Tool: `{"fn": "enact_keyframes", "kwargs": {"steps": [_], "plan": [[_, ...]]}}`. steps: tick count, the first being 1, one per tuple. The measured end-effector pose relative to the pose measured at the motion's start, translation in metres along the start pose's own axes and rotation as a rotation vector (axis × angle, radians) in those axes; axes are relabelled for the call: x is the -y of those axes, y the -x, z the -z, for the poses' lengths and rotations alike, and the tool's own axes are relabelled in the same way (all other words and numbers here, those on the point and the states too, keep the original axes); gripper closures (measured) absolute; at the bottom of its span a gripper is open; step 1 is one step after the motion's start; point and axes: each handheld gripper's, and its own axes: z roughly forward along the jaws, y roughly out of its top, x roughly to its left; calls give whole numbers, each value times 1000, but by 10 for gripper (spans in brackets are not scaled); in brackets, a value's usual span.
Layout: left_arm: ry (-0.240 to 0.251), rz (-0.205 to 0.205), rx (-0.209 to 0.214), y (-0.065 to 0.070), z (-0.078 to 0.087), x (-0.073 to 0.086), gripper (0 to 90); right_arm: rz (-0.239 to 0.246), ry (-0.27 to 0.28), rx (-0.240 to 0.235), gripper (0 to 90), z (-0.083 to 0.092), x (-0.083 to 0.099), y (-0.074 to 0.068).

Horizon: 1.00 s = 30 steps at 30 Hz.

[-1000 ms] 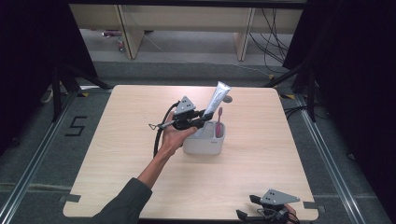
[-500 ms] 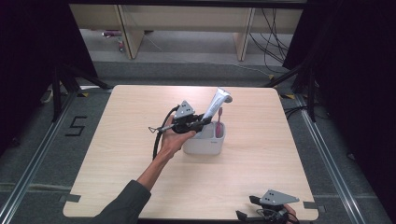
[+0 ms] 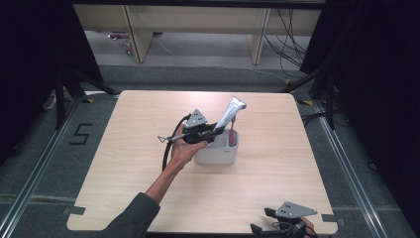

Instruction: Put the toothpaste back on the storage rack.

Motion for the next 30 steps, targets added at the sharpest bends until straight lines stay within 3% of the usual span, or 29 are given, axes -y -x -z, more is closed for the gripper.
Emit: {"fn": "enact_keyframes", "kwargs": {"steps": [10, 14, 24, 30], "plan": [[-9, 2, 0, -2, 0, 6, 754, -5, 0, 0, 244, 0, 0, 0], [-16, 5, -4, -2, 0, 7, 754, 17, 4, 8, 244, 0, 0, 1], [-66, -9, -22, -3, 3, 10, 728, -17, -6, 2, 244, 0, 0, -1], [-21, -6, -41, -2, 14, 0, 734, -3, -2, 1, 244, 0, 0, 0]]}}
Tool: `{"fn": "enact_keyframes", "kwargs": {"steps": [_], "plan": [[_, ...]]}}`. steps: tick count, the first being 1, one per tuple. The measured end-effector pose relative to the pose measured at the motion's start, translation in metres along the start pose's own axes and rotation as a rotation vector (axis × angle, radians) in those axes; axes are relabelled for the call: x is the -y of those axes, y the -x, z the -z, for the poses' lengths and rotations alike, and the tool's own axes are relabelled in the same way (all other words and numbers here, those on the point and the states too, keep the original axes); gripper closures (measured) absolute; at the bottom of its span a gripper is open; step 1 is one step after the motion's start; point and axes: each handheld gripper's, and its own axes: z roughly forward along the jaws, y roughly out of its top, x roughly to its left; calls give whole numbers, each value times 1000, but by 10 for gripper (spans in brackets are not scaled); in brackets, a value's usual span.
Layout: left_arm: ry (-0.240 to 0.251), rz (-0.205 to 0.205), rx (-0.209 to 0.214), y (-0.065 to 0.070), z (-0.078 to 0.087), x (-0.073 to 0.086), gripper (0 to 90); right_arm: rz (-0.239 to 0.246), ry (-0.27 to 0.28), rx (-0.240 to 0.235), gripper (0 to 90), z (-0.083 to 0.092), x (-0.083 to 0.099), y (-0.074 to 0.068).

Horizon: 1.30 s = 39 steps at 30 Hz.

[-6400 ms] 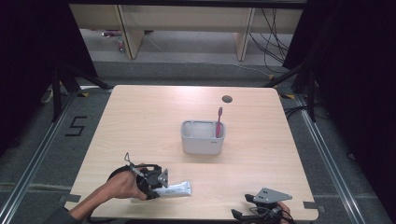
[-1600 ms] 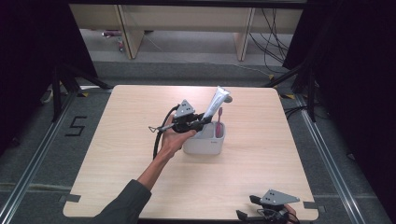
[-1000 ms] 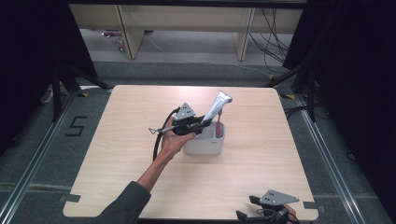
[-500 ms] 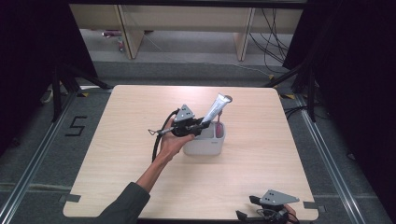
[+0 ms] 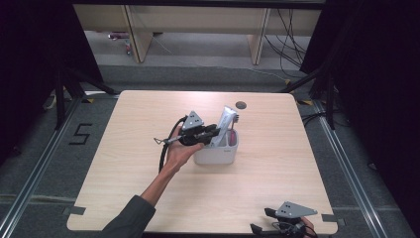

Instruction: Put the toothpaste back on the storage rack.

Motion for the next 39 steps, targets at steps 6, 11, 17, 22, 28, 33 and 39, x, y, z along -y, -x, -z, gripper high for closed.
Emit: {"fn": "enact_keyframes", "kwargs": {"steps": [6, 11, 17, 22, 28, 33, 39], "plan": [[4, -5, 5, -1, 12, -9, 710, 17, 5, 5, 243, 0, 0, 1], [-15, -11, 19, 0, 16, -10, 696, -3, 5, -3, 244, 0, 0, 0], [-37, 8, 40, 1, 24, -12, 662, -4, 12, 0, 244, 0, 0, 1], [-52, 16, 53, 2, 35, -13, 623, -2, 8, -2, 244, 0, 0, 1], [-66, 29, 65, 2, 47, -12, 584, -9, 13, 2, 244, 0, 0, 1], [-68, 37, 88, 4, 57, -12, 548, 15, 20, 14, 244, 0, 0, 3], [-57, 49, 104, 6, 70, -12, 479, -7, 11, -1, 244, 1, 0, 1]]}}
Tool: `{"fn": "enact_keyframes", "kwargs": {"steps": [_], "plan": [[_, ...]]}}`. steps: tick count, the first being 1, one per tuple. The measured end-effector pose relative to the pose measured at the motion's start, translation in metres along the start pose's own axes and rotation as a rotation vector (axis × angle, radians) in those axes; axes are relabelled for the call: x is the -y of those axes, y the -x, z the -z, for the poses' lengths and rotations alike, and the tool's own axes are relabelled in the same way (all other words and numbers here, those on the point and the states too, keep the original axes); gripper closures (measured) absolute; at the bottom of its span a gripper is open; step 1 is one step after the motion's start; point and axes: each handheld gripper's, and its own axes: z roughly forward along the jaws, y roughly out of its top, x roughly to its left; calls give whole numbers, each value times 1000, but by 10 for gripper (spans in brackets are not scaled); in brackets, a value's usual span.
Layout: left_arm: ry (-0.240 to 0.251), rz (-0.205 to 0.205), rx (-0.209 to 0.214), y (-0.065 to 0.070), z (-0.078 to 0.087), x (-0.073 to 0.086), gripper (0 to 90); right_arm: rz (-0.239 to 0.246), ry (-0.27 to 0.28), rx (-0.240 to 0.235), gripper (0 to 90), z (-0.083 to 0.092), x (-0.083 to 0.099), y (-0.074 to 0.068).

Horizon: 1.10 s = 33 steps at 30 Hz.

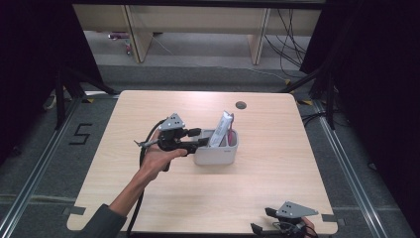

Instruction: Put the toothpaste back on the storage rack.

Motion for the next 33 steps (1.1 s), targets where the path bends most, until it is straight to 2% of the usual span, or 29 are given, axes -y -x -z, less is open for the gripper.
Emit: {"fn": "enact_keyframes", "kwargs": {"steps": [1, 2, 4, 7, 9, 10, 13, 14, 15, 18, 22, 27, 28, 33], "plan": [[-4, 4, -2, 0, 1, 0, 455, -1, 0, 0, 244, 0, 0, 0], [-6, 12, -3, 0, 3, 1, 425, 25, 7, 10, 244, 0, 0, 2], [-6, 29, -3, -1, 6, 2, 379, 25, 8, 8, 244, 0, 0, 2], [-10, 34, -6, 0, 11, 5, 335, 25, 12, 8, 243, 1, 1, 2], [-3, 40, -2, 0, 14, 7, 311, -16, 7, 4, 243, 1, 1, -1], [-10, 40, -10, 0, 16, 8, 296, -7, 12, 9, 243, 2, 1, 0], [-12, 35, 1, 2, 21, 11, 269, -4, 12, 6, 242, 3, 1, 1], [-16, 32, -2, 4, 23, 12, 263, -5, 12, 6, 242, 3, 1, 1], [-13, 30, 2, 5, 25, 14, 259, 16, 18, 11, 243, 3, 1, 2], [-14, 30, 13, 8, 28, 17, 245, 18, 21, 13, 242, 3, 2, 3], [-16, 24, 0, 11, 36, 19, 234, 18, 20, 21, 242, 3, 2, 2], [-10, 19, -7, 11, 43, 21, 225, 13, 14, 1, 242, 2, 2, 2], [-15, 16, -13, 11, 45, 22, 224, 8, 15, 20, 242, 3, 2, 1], [-25, 6, -14, 14, 54, 27, 206, -5, 12, 14, 242, 3, 3, 1]]}}
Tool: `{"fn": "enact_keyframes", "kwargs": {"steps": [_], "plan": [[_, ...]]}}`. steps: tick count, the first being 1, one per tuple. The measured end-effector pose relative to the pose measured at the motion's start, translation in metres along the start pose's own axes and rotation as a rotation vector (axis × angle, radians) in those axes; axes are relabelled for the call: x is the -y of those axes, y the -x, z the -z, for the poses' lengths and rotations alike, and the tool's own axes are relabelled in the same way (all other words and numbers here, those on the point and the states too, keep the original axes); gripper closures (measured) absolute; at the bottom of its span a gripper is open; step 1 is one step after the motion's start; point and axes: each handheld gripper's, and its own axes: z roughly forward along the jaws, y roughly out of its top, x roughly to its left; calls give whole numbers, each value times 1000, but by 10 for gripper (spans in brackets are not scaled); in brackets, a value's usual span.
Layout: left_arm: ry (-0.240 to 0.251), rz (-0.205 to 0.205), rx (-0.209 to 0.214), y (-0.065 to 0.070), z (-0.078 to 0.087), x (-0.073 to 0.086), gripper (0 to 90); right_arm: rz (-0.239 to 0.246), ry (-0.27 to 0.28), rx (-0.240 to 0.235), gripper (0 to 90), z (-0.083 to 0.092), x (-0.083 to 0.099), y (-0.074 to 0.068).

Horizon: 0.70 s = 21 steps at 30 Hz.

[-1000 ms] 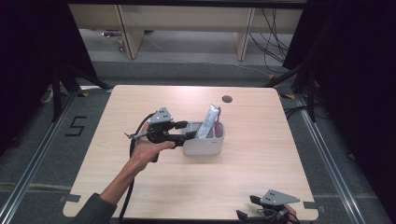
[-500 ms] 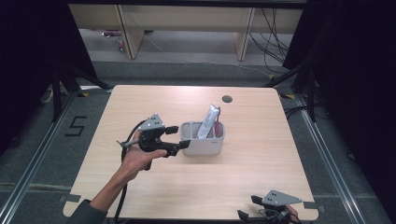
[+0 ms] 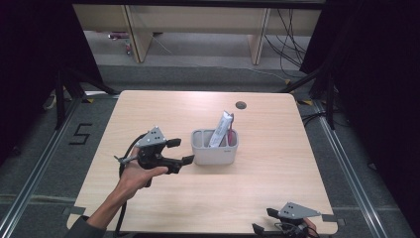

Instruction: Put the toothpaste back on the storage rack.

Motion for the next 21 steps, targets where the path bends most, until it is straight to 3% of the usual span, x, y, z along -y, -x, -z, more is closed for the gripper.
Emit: {"fn": "enact_keyframes", "kwargs": {"steps": [6, 10, 11, 13, 16, 17, 19, 21], "plan": [[-3, -16, 0, 4, 11, 9, 186, 15, -1, -8, 242, -1, 0, 1], [-13, -24, -11, 5, 19, 15, 172, -5, -5, -8, 242, -1, 0, 1], [-12, -29, -12, 5, 21, 17, 170, -36, -15, -12, 242, -1, 0, -2], [-15, -28, -10, 6, 23, 20, 165, 6, -7, -6, 242, -1, 0, 1], [-17, -30, -11, 7, 26, 27, 166, 15, -6, 4, 242, -2, 0, 1], [-22, -32, -10, 7, 27, 30, 166, 16, -7, 5, 242, -2, 0, 1], [-30, -31, -10, 8, 29, 35, 166, -27, -14, 3, 242, -2, 0, -2], [-31, -31, 2, 7, 31, 42, 166, -8, -9, 0, 242, -2, 0, -1]]}}
